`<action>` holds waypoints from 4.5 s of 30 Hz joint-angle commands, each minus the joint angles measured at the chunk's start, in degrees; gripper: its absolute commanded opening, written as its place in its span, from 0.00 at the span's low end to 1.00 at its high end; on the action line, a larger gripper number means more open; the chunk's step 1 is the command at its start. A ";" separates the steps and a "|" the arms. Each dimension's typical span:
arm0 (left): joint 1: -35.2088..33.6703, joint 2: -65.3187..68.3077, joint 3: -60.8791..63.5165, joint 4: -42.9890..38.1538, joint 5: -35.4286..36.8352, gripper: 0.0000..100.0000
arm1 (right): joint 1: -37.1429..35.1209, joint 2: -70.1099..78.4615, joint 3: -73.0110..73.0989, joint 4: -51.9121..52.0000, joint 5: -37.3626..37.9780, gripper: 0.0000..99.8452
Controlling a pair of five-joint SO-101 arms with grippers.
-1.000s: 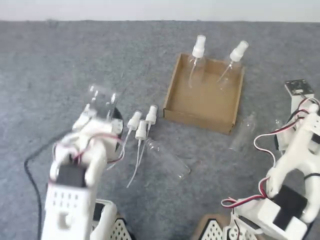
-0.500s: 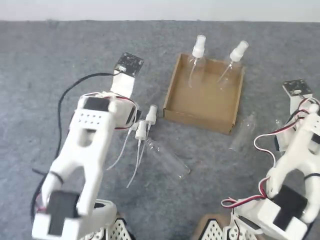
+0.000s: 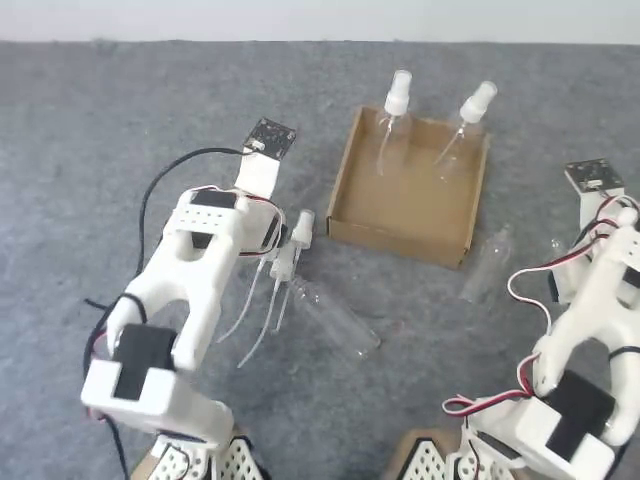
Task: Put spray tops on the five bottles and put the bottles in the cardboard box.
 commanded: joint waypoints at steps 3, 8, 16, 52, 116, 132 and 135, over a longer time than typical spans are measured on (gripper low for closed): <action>0.00 3.87 -4.97 -0.97 -0.26 0.15 | 0.84 -0.57 -3.34 0.57 0.70 0.21; -0.26 5.89 -5.93 -0.70 -0.26 0.14 | 0.84 -0.48 -3.34 0.57 0.70 0.21; -1.32 1.93 -5.58 1.23 0.09 0.01 | 1.10 -0.48 -3.34 0.57 0.70 0.21; -2.55 -65.58 35.56 2.55 3.78 0.01 | -4.97 4.18 -12.22 0.57 -3.08 0.28; -2.02 -65.58 36.44 2.29 3.78 0.01 | -52.35 -34.68 4.84 -0.40 -25.05 0.01; -8.53 -65.67 22.37 2.73 8.26 0.01 | -69.05 -35.47 24.18 -24.48 -32.88 0.01; -8.79 -65.67 17.71 2.73 9.76 0.01 | -71.43 -35.38 26.64 -28.09 -32.79 0.01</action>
